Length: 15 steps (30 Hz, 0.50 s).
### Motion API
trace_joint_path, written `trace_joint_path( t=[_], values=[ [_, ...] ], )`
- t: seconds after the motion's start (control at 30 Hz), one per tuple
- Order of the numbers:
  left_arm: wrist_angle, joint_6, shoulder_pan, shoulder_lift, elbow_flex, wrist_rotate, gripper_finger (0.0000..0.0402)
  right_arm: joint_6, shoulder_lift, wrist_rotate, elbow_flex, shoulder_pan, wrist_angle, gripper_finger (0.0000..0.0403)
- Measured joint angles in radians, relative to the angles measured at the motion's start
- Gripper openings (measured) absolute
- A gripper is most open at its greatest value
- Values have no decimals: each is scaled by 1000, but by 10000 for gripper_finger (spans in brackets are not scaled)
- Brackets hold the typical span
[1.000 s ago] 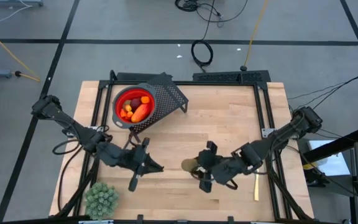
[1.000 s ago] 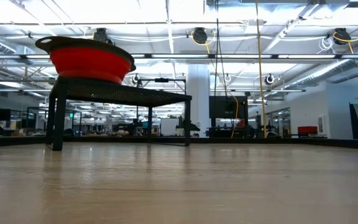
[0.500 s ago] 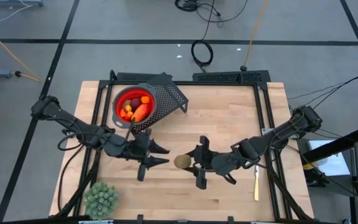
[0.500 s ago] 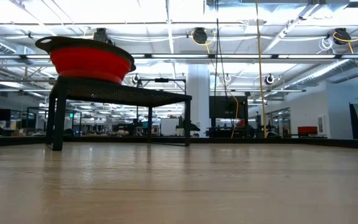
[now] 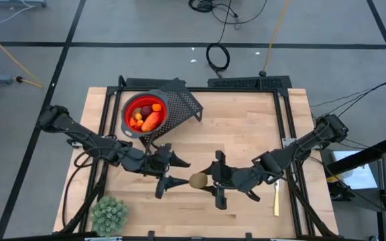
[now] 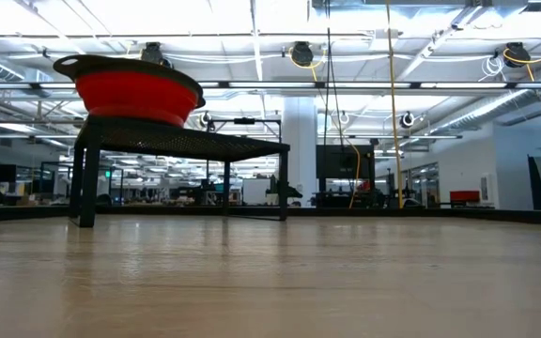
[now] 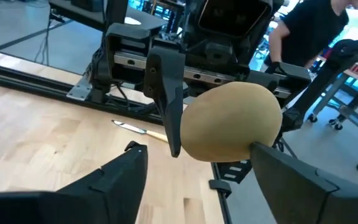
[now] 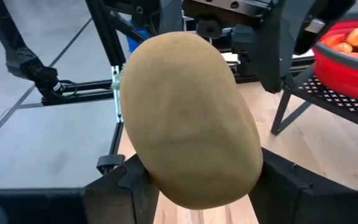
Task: Pick & Place Fruit
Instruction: Put the kiwi into the red strainer bowl on the shelf
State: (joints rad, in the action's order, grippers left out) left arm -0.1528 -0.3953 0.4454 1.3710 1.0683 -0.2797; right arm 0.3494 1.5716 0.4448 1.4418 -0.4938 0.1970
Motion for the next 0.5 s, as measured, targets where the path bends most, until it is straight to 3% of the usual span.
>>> trace_joint_path(
  t=[0.23, 0.5],
  values=[
    [-3, -27, 2, 2, 0, 14, 307, 0, -7, 5, 0, -2, 3, 192],
    [-6, -105, 2, 5, 0, 25, 299, 1, -27, 28, 1, 3, -13, 191]
  ],
)
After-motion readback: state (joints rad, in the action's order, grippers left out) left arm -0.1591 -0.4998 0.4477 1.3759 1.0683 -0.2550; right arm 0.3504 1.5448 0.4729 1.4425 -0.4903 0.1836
